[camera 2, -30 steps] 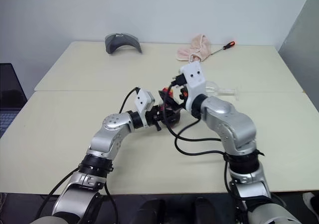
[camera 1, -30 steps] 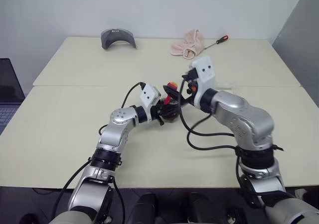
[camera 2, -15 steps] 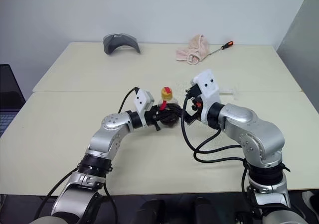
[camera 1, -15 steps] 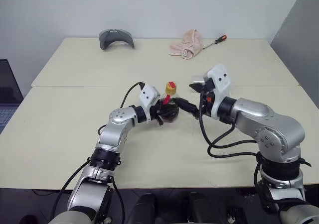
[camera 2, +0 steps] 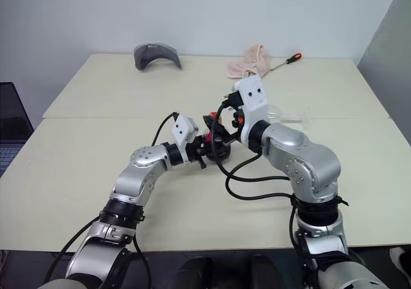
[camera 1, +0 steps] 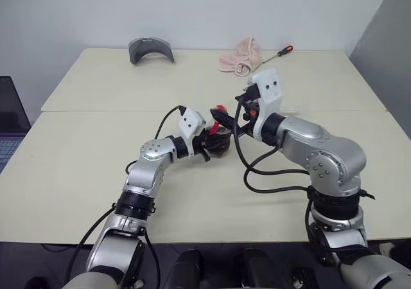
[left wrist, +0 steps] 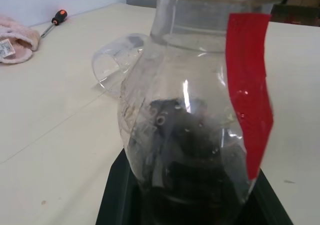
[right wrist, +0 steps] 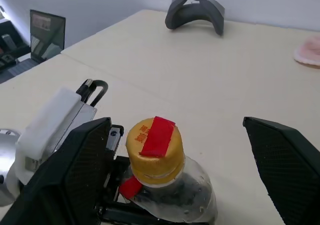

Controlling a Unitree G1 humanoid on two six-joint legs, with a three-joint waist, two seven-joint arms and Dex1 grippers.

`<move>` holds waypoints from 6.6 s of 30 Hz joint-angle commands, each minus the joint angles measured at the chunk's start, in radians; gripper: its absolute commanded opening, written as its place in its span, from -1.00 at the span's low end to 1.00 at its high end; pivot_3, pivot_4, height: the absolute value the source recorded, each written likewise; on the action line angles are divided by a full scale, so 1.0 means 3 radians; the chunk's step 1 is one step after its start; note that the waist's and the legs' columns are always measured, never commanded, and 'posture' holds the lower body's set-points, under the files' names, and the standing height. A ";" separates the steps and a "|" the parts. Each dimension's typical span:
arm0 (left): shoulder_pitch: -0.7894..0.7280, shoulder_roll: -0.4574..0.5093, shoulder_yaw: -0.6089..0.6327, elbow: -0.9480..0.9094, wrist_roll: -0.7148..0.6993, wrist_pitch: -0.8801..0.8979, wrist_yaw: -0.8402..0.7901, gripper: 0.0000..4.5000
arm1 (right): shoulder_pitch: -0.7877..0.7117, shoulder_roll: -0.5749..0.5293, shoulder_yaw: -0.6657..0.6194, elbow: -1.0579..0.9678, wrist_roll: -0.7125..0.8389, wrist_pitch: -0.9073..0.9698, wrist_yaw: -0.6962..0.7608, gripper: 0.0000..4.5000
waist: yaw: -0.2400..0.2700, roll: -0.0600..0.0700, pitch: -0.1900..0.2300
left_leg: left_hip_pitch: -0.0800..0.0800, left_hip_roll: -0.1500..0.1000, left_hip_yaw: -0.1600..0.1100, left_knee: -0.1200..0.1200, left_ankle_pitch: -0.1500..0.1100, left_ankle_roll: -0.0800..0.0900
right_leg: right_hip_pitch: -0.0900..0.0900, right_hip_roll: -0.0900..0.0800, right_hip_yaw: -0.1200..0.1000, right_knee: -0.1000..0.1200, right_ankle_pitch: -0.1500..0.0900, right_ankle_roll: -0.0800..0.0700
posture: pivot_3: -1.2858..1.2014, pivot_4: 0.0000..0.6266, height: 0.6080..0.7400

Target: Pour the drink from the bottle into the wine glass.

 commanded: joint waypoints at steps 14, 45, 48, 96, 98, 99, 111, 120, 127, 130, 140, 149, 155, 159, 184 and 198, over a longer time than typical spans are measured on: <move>-0.0036 0.0001 0.0049 -0.0128 -0.0020 -0.0124 -0.0011 -0.61 | -0.0142 0.0830 -0.0184 -0.0503 -0.0347 0.0739 -0.0876 0.30 | 0.0000 0.0002 -0.0001 | 0.0000 -0.0001 0.0000 -0.0001 0.0000 -0.0001 | -0.0002 0.0000 0.0001 0.0000 0.0000 0.0000 | 0.03 -0.52 1.00; 0.0094 0.0014 0.0095 -0.0353 -0.0018 -0.0020 0.0093 -0.64 | -0.0672 -0.0865 0.0060 0.1611 0.0090 -0.2188 0.3031 -0.48 | -0.0045 0.0001 0.0000 | 0.0001 0.0000 0.0003 0.0000 -0.0001 0.0003 | 0.0003 0.0000 -0.0002 -0.0002 0.0000 0.0000 | 0.03 -0.52 1.00; 0.0071 -0.0002 0.0067 -0.0340 -0.0025 -0.0013 0.0082 -0.66 | -0.0670 -0.0985 0.0066 0.1660 0.0117 -0.2202 0.3292 -0.48 | -0.0023 0.0001 0.0000 | 0.0001 0.0000 0.0003 0.0000 -0.0001 0.0003 | 0.0003 0.0000 -0.0001 -0.0003 0.0000 0.0000 | 0.03 -0.52 1.00; -0.0137 -0.0088 -0.0029 -0.0079 -0.0041 -0.0076 -0.0161 -0.66 | 0.1238 -0.1020 -0.1269 0.1380 -0.0916 -0.1597 -0.0072 0.42 | -0.0002 0.0004 -0.0003 | -0.0004 0.0002 0.0021 0.0011 -0.0001 0.0004 | 0.0000 0.0000 0.0005 0.0011 -0.0001 0.0001 | 0.03 -0.52 1.00; -0.0132 -0.0087 -0.0018 -0.0076 -0.0042 -0.0075 -0.0149 -0.66 | 0.1185 -0.1137 -0.1234 0.1195 -0.0851 -0.1440 0.0063 0.74 | 0.0001 0.0004 -0.0003 | -0.0005 0.0002 0.0021 0.0011 -0.0001 0.0004 | 0.0000 0.0000 0.0005 0.0011 -0.0001 0.0001 | 0.03 -0.52 1.00; -0.0130 -0.0087 -0.0014 -0.0076 -0.0043 -0.0073 -0.0141 -0.66 | 0.1164 -0.1198 -0.1213 0.1102 -0.0819 -0.1357 0.0138 0.89 | 0.0003 0.0004 -0.0003 | -0.0005 0.0002 0.0020 0.0011 -0.0001 0.0004 | 0.0000 0.0000 0.0005 0.0011 -0.0001 0.0001 | 0.03 -0.52 1.00; -0.0267 0.0121 0.0521 0.0414 0.0042 -0.0101 0.0554 -0.66 | 0.0506 -0.1757 -0.0020 -0.0405 0.0312 -0.0664 0.1712 1.00 | -0.0021 0.0002 -0.0002 | -0.0005 0.0014 0.0015 0.0012 -0.0004 0.0009 | 0.0007 0.0007 -0.0008 0.0003 -0.0001 0.0003 | 0.03 -0.52 1.00; -0.0710 0.0424 0.0996 0.1671 0.0233 -0.0735 0.1441 -0.66 | 0.0199 -0.1156 0.0734 0.0053 -0.0191 -0.0943 0.1414 1.00 | 0.0021 -0.0002 -0.0001 | -0.0016 0.0006 0.0012 0.0040 -0.0010 0.0016 | 0.0003 0.0000 -0.0007 0.0004 -0.0001 0.0003 | 0.03 -0.52 1.00; -0.0738 0.0394 0.1165 0.2046 0.0134 -0.0851 0.1476 -0.66 | 0.0155 -0.0978 0.0856 0.0179 -0.0392 -0.1040 0.1388 1.00 | 0.0031 -0.0003 -0.0003 | -0.0017 0.0001 0.0010 0.0040 -0.0010 0.0015 | 0.0001 -0.0004 -0.0008 0.0004 -0.0001 0.0003 | 0.03 -0.52 1.00; -0.0596 0.0373 0.1208 0.1911 0.0090 -0.0828 0.1479 -0.21 | 0.0138 -0.0960 0.0863 0.0194 -0.0426 -0.1052 0.1420 1.00 | 0.0021 -0.0003 -0.0003 | -0.0016 0.0001 0.0009 0.0040 -0.0010 0.0015 | 0.0001 -0.0004 -0.0008 0.0006 -0.0001 0.0003 | 0.03 -0.52 1.00; -0.0092 0.0477 0.1341 0.1045 -0.0018 -0.0454 0.1598 0.99 | 0.0027 -0.1063 0.0837 0.0362 -0.0525 -0.1184 0.1655 1.00 | 0.0003 -0.0003 -0.0003 | -0.0016 0.0002 0.0009 0.0039 -0.0010 0.0015 | -0.0003 -0.0004 -0.0005 0.0009 -0.0001 0.0003 | 0.03 -0.52 1.00; 0.1320 0.0750 0.1514 -0.0899 -0.0339 0.0310 0.1346 0.99 | -0.0195 -0.1994 0.0844 0.0968 -0.0829 -0.1758 0.2529 1.00 | -0.0008 -0.0002 -0.0003 | -0.0016 0.0002 0.0012 0.0037 -0.0011 0.0015 | -0.0002 -0.0004 0.0000 0.0004 -0.0001 0.0002 | 0.03 -0.52 1.00; 0.2136 0.1130 0.1409 -0.2060 -0.0884 0.0820 0.0637 0.99 | -0.0854 -0.2130 0.1138 0.2157 -0.1383 -0.2390 0.2992 1.00 | 0.0013 0.0001 -0.0001 | -0.0012 0.0009 0.0014 0.0029 -0.0012 0.0014 | 0.0002 -0.0003 -0.0004 -0.0003 0.0000 0.0000 | 0.03 -0.52 1.00; 0.1891 0.1350 0.0853 -0.2278 -0.0703 0.1047 0.0499 0.99 | -0.1390 -0.1888 0.1368 0.3176 -0.1805 -0.2959 0.3104 1.00 | 0.0032 0.0003 -0.0001 | -0.0012 0.0002 0.0017 0.0030 -0.0012 0.0014 | 0.0007 -0.0006 -0.0002 -0.0007 0.0000 0.0000 | 0.03 -0.52 1.00; 0.1361 0.0926 0.0108 -0.2353 -0.0325 0.1061 0.0611 0.99 | -0.2310 -0.1103 0.1634 0.5946 -0.3308 -0.4036 0.2303 1.00 | 0.0001 0.0007 0.0003 | -0.0011 0.0006 0.0022 0.0027 -0.0010 0.0011 | 0.0000 -0.0002 0.0003 -0.0003 0.0001 0.0000 | 0.03 -0.52 1.00; 0.1368 0.0876 0.0153 -0.2369 -0.0238 0.1071 0.0686 1.00 | -0.2141 -0.0879 0.1541 0.6056 -0.3519 -0.3734 0.1548 -0.52 | -0.0002 0.0008 0.0003 | -0.0011 0.0005 0.0022 0.0026 -0.0004 0.0001 | 0.0000 -0.0002 0.0003 -0.0001 0.0001 0.0000 | 0.03 -0.52 1.00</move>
